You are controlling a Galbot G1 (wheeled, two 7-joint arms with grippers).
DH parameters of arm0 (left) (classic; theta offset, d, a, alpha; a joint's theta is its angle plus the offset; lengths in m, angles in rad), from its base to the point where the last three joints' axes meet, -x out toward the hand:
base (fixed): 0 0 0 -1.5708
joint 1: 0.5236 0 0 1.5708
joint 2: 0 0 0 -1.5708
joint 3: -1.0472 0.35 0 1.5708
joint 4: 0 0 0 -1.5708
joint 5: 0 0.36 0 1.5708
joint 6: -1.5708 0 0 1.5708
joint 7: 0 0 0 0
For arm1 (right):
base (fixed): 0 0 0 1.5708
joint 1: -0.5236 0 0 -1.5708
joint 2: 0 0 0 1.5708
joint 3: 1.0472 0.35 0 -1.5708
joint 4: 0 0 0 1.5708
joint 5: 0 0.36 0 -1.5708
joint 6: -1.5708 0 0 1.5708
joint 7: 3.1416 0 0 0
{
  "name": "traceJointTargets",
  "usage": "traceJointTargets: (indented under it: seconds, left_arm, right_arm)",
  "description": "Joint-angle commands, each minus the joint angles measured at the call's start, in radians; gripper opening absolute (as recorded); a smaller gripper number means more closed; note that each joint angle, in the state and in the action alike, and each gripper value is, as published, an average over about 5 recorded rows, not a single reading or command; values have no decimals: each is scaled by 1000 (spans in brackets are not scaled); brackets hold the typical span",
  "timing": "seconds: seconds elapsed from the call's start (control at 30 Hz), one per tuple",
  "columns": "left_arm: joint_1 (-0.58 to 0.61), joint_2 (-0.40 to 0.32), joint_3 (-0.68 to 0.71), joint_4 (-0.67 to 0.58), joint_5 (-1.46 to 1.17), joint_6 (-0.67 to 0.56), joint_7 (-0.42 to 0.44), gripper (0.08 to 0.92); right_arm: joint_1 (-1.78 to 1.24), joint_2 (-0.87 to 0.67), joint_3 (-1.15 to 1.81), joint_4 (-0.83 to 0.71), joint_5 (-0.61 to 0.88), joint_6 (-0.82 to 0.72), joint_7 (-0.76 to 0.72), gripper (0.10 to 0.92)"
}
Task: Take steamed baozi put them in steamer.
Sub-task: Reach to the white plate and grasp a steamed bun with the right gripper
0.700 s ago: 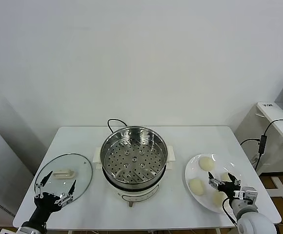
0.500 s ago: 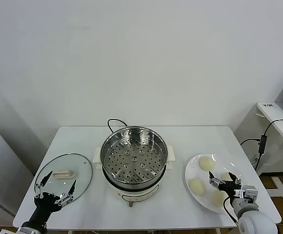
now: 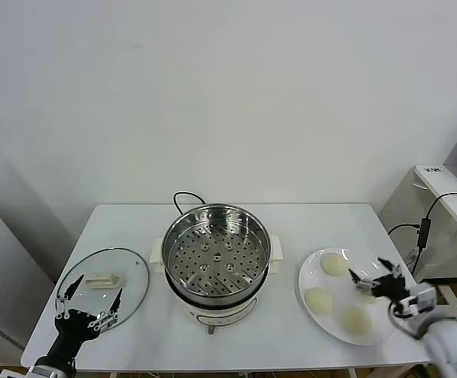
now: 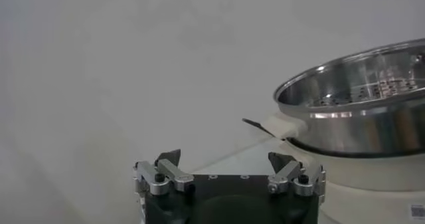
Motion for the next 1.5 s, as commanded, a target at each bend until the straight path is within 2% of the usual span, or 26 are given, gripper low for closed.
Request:
traceJointTargets:
  seconds: [0.03, 0.27, 0.5, 0.83, 1.5]
  left_arm:
    - [-2, -3, 3, 0, 2, 1, 0, 823]
    - [2, -16, 3, -12, 4, 1, -3, 823]
    - [8, -26, 2, -21, 8, -1, -4, 823]
    - [7, -34, -6, -27, 12, 1, -16, 823]
    - [1, -28, -20, -20, 18, 14, -19, 823]
  right_arm:
    - [485, -370, -356, -132, -243, 138, -545, 823]
    - [1086, -291, -998, -207, -343, 118, -689, 823]
    - [1253, -129, -1238, -328, -366, 94, -682, 823]
    - [1240, 29, -1311, -482, -408, 88, -635, 823]
    - [1125, 130, -1206, -635, -502, 131, -578, 814]
